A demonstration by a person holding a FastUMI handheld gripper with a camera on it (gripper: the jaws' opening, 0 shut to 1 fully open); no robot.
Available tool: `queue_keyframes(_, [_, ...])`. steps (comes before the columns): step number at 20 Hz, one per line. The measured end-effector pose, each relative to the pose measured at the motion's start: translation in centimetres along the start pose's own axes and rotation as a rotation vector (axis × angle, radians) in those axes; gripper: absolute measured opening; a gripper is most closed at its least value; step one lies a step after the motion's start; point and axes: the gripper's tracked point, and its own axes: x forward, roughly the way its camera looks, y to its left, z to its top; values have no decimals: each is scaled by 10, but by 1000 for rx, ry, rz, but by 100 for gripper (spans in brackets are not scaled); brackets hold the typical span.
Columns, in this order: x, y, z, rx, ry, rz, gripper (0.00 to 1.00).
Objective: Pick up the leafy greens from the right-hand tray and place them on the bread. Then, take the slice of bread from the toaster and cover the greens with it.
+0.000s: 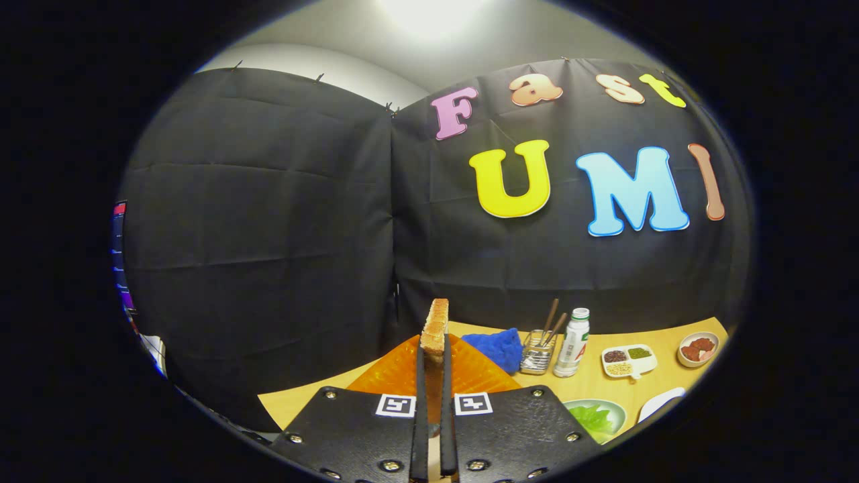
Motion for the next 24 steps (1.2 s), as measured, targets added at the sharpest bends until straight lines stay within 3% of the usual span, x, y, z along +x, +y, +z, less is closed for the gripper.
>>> queue_keyframes(16, [-31,-116,-69,17,102,-201,7])
queue_keyframes(24, [-31,-137,-90,27,116,-229,7])
